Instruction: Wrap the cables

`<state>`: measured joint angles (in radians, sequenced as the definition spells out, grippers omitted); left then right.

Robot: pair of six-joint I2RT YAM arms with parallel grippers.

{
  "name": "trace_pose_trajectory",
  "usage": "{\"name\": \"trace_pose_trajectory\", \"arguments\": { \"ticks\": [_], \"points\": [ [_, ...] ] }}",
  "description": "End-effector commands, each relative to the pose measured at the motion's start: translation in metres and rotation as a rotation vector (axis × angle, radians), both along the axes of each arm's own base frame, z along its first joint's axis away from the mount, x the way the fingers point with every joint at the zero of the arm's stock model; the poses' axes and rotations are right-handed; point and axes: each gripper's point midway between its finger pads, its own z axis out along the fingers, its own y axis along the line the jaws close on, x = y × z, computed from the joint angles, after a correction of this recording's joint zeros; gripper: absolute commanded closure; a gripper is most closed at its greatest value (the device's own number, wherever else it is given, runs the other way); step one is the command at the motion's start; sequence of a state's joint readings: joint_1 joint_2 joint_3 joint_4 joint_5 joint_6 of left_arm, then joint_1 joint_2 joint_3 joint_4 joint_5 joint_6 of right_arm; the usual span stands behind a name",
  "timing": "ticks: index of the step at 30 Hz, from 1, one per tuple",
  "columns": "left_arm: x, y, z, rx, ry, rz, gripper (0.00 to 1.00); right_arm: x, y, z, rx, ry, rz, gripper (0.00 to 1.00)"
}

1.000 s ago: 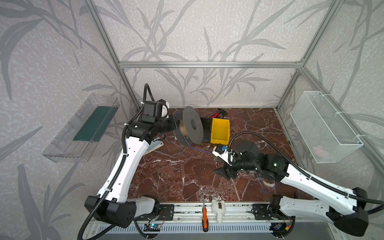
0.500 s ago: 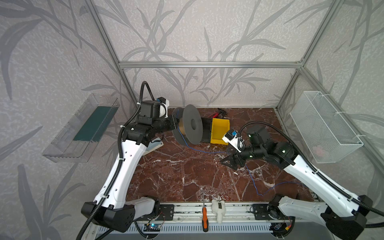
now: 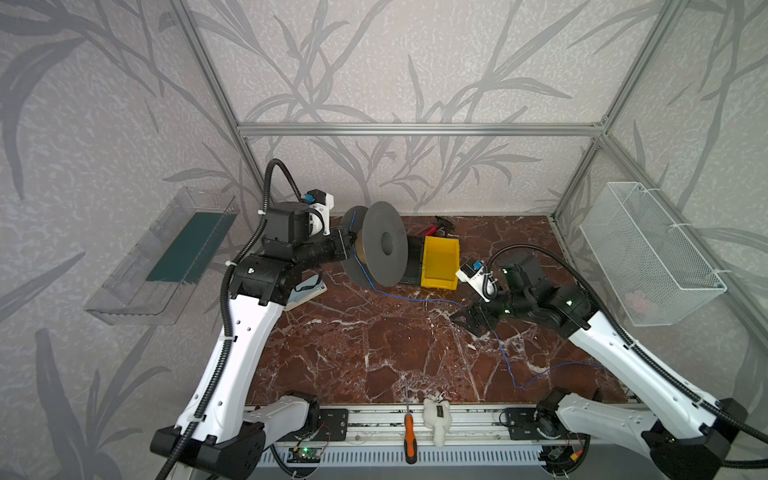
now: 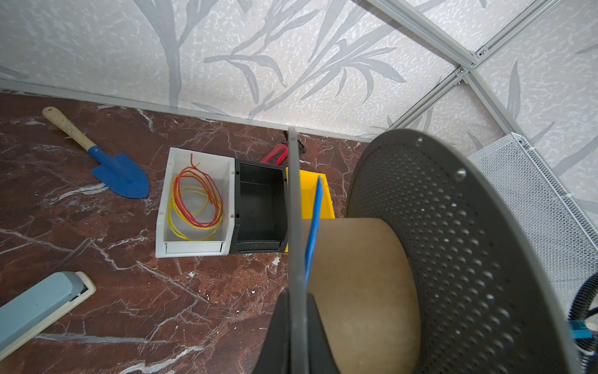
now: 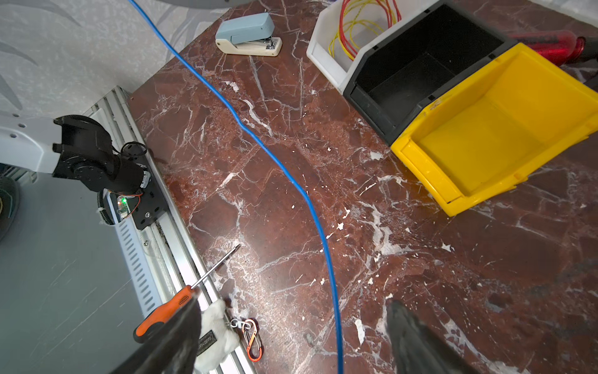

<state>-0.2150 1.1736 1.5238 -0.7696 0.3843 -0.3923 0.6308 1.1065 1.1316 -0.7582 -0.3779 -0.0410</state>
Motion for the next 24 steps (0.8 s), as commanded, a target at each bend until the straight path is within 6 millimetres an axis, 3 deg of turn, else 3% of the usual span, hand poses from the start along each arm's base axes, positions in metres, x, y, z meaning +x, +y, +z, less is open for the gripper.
{"name": "trace_pose_trajectory", "arguments": {
  "ticks": [1,6,12,14,17,19,22,24],
  "points": [
    [-0.010,-0.004,0.043,-0.041,-0.145,-0.042,1.00,0.008,0.010,-0.002,0.025,-0.014,0.040,0.12],
    [-0.014,-0.005,0.046,-0.045,-0.157,-0.053,1.00,0.017,0.017,-0.015,0.009,0.041,0.057,0.14],
    [-0.015,-0.003,0.044,-0.037,-0.159,-0.047,1.00,0.020,0.016,-0.039,-0.010,0.089,0.042,0.29],
    [-0.016,-0.004,0.045,-0.039,-0.161,-0.050,1.00,0.018,0.017,-0.041,0.012,0.108,0.046,0.45],
    [-0.018,-0.002,0.044,-0.030,-0.159,-0.046,1.00,0.018,0.014,-0.043,0.020,0.117,0.029,0.82],
    [-0.021,-0.001,0.042,-0.024,-0.156,-0.047,1.00,0.022,0.011,-0.041,0.027,0.103,0.006,0.98],
    [-0.029,0.000,0.037,-0.013,-0.143,-0.058,1.00,0.039,-0.003,-0.034,0.020,0.097,-0.076,1.00],
    [-0.036,0.006,0.029,0.014,-0.121,-0.041,1.00,0.063,-0.020,-0.030,0.007,0.103,-0.184,1.00]
  ]
}}
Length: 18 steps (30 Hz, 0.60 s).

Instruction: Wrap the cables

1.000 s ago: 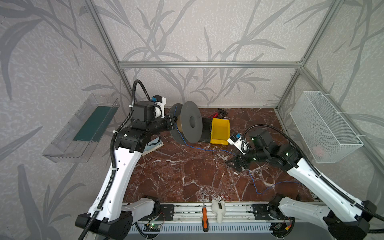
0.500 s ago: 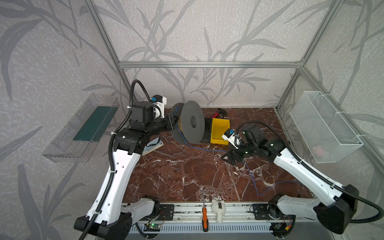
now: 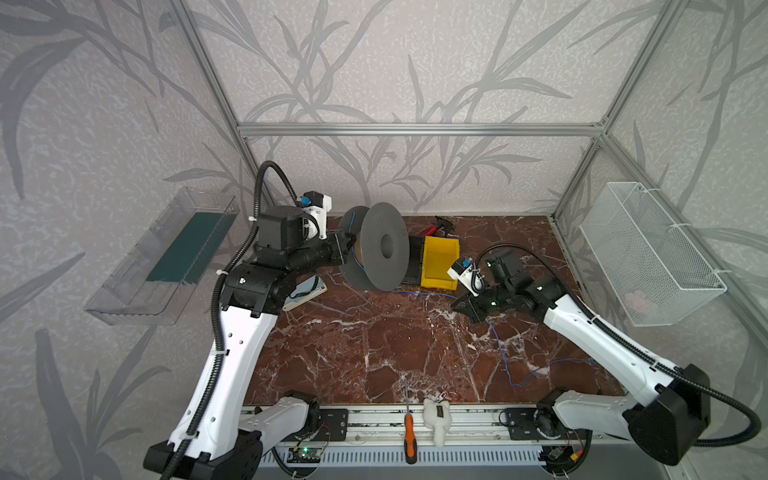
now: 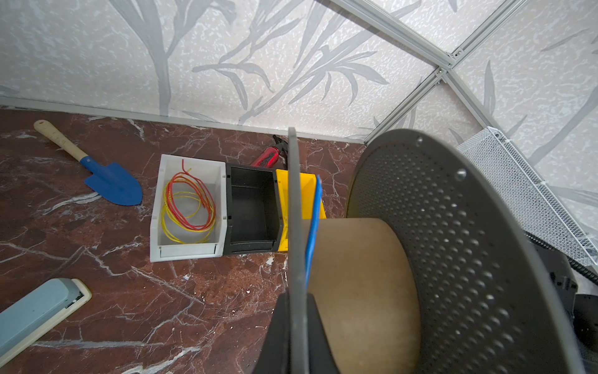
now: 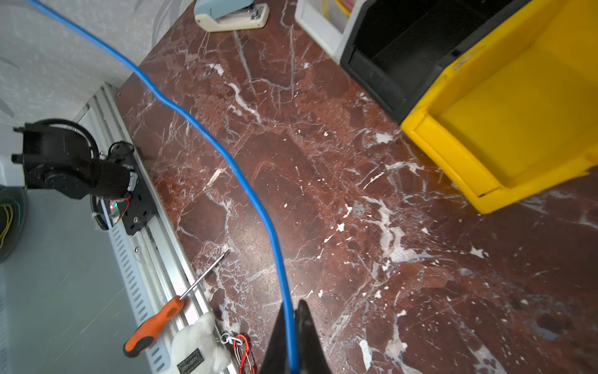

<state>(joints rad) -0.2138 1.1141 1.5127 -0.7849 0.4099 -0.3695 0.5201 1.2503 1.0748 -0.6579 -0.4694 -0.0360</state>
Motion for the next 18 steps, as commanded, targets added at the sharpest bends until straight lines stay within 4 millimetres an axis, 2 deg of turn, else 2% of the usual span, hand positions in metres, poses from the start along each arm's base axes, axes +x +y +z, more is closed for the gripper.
{"name": "trace_pose_trajectory", "arguments": {
  "ticks": [1,3,7,12,14,15,18],
  "points": [
    [-0.019,0.009,0.014,0.032,-0.066,0.005,1.00,0.039,-0.027,0.017,-0.020,-0.019,-0.180,1.00],
    [-0.031,0.010,0.009,0.038,-0.057,-0.010,1.00,0.065,-0.043,0.022,-0.036,-0.006,-0.277,1.00],
    [-0.062,-0.007,0.008,-0.038,-0.074,-0.134,1.00,0.103,-0.039,0.041,-0.013,-0.019,-0.323,1.00],
    [-0.090,-0.015,-0.022,-0.018,0.035,-0.227,1.00,0.143,-0.014,0.082,0.045,-0.039,-0.290,1.00],
    [-0.097,-0.015,-0.036,0.010,0.071,-0.235,1.00,0.154,-0.004,0.106,0.077,-0.055,-0.274,1.00],
    [-0.099,-0.013,-0.045,0.034,0.091,-0.227,1.00,0.160,0.005,0.109,0.082,-0.047,-0.262,1.00],
    [-0.104,-0.012,-0.065,0.111,0.132,-0.233,1.00,0.162,0.030,0.138,0.100,-0.071,-0.207,1.00]
  ]
}}
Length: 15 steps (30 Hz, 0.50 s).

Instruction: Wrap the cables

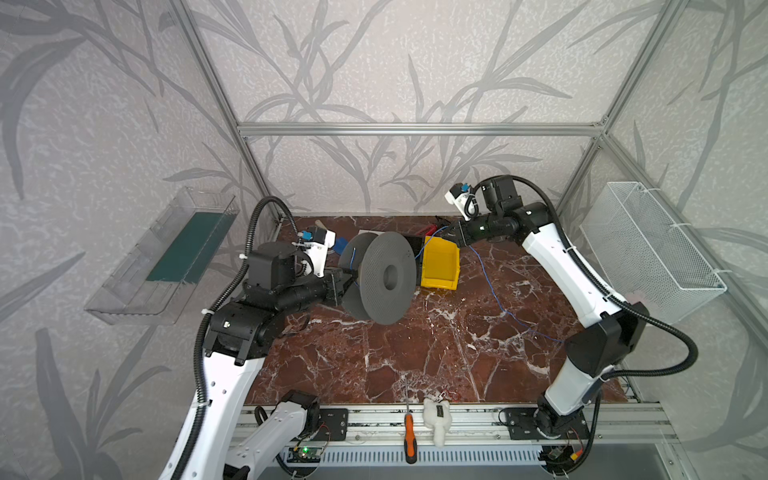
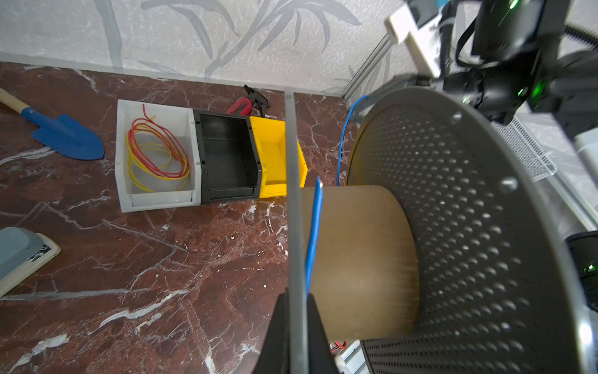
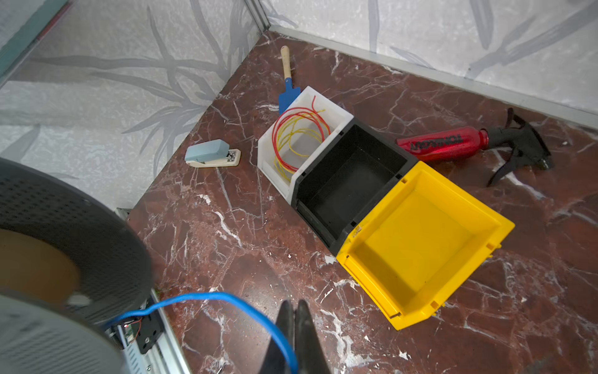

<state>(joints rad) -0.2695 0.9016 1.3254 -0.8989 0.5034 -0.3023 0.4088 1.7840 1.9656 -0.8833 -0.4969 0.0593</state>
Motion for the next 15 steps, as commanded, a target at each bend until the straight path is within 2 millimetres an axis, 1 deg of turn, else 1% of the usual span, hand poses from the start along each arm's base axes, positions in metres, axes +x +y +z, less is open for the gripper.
{"name": "trace_pose_trajectory", "arguments": {
  "ticks": [1,5,7,9,11,12,13,14,15],
  "points": [
    [-0.029,0.000,-0.030,0.122,0.069,-0.073,1.00,0.012,0.008,0.031,-0.005,-0.034,-0.031,1.00],
    [-0.021,-0.006,-0.055,0.298,0.089,-0.081,1.00,0.004,0.038,0.065,0.025,-0.051,0.047,1.00],
    [-0.013,-0.010,-0.066,0.375,0.096,-0.075,1.00,-0.006,0.052,0.080,0.081,-0.056,0.088,1.00],
    [-0.004,-0.018,-0.074,0.437,0.101,-0.078,1.00,-0.018,0.066,0.091,0.165,-0.022,0.137,1.00],
    [0.008,-0.023,-0.079,0.493,0.105,-0.055,1.00,-0.034,0.079,0.093,0.204,0.024,0.204,1.00],
    [0.017,-0.021,-0.083,0.527,0.113,-0.016,1.00,-0.043,0.085,0.092,0.194,0.027,0.233,1.00],
    [0.023,-0.019,-0.086,0.556,0.122,0.011,1.00,-0.051,0.087,0.092,0.176,0.017,0.249,1.00],
    [0.032,-0.013,-0.089,0.594,0.129,0.067,1.00,-0.058,0.089,0.088,0.155,0.018,0.261,1.00],
    [0.041,-0.006,-0.089,0.622,0.135,0.141,1.00,-0.065,0.090,0.089,0.154,0.017,0.276,1.00]
  ]
}}
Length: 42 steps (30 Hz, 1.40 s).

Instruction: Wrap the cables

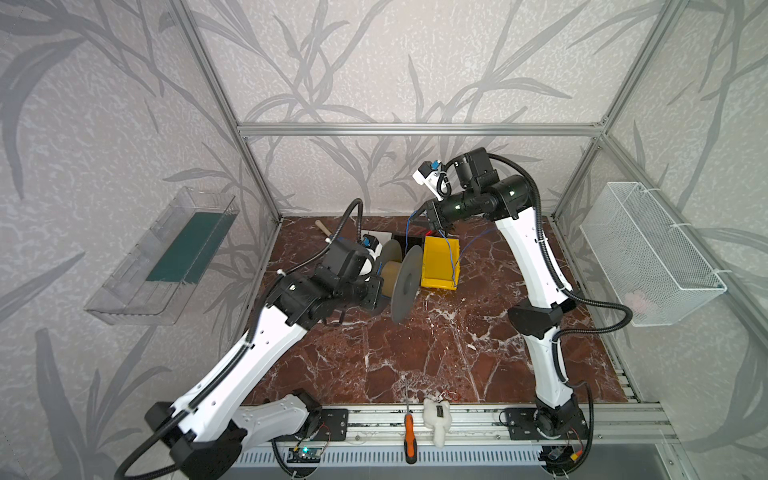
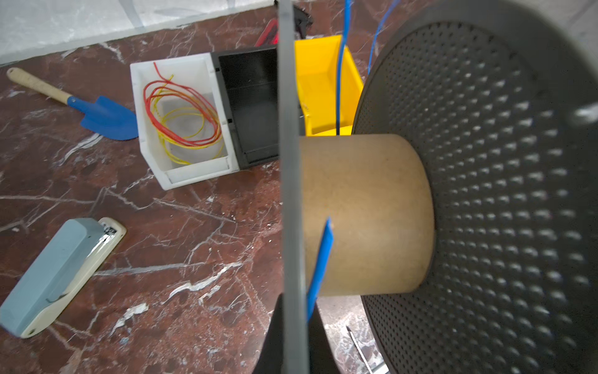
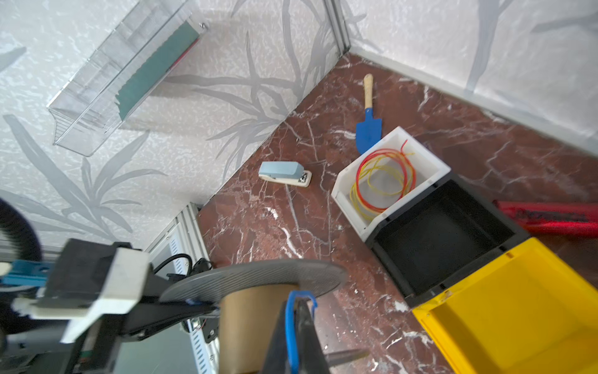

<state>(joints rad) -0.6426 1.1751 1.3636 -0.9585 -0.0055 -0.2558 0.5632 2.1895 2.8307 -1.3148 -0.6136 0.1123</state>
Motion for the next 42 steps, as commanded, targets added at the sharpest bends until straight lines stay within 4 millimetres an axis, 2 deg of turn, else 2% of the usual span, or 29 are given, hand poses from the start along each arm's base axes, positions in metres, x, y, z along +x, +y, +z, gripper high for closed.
{"name": "trace_pose_trajectory", "arguments": {
  "ticks": [1,4,8,15,18,21,24,28,32,33,35,37,39,42],
  "points": [
    [0.013,0.035,-0.012,0.190,0.006,0.182,1.00,-0.037,0.005,0.031,0.065,-0.032,0.078,1.00],
    [0.030,0.027,-0.008,0.133,-0.011,0.258,1.00,-0.055,0.007,0.043,0.119,-0.027,0.129,1.00],
    [0.053,0.008,0.001,0.061,-0.017,0.315,1.00,-0.092,0.018,0.054,0.189,-0.003,0.247,1.00],
    [0.084,-0.012,0.018,-0.088,-0.040,0.415,1.00,-0.153,0.028,0.048,0.315,0.044,0.369,1.00],
    [0.094,-0.019,0.027,-0.142,-0.053,0.437,1.00,-0.172,0.023,0.032,0.379,0.061,0.381,0.88],
    [0.102,-0.023,0.040,-0.193,-0.076,0.459,1.00,-0.180,0.011,0.004,0.337,0.066,0.343,0.78],
    [0.106,-0.025,0.053,-0.237,-0.098,0.476,1.00,-0.195,0.000,-0.018,0.321,0.079,0.339,0.74],
    [0.109,-0.028,0.066,-0.281,-0.117,0.472,1.00,-0.209,-0.017,-0.049,0.268,0.072,0.306,0.73],
    [0.111,-0.031,0.074,-0.308,-0.123,0.464,1.00,-0.212,-0.027,-0.071,0.255,0.069,0.268,0.75],
    [0.111,-0.031,0.074,-0.310,-0.123,0.463,1.00,-0.213,-0.027,-0.075,0.258,0.069,0.265,0.78],
    [0.112,-0.032,0.076,-0.320,-0.123,0.463,1.00,-0.211,-0.027,-0.081,0.263,0.074,0.251,0.84],
    [0.113,-0.031,0.076,-0.331,-0.120,0.475,1.00,-0.213,-0.025,-0.088,0.264,0.087,0.258,1.00],
    [0.117,-0.027,0.078,-0.374,-0.103,0.495,1.00,-0.220,-0.023,-0.094,0.246,0.088,0.281,1.00],
    [0.128,-0.017,0.086,-0.510,-0.071,0.520,1.00,-0.241,-0.020,-0.113,0.179,0.088,0.337,1.00]
  ]
}}
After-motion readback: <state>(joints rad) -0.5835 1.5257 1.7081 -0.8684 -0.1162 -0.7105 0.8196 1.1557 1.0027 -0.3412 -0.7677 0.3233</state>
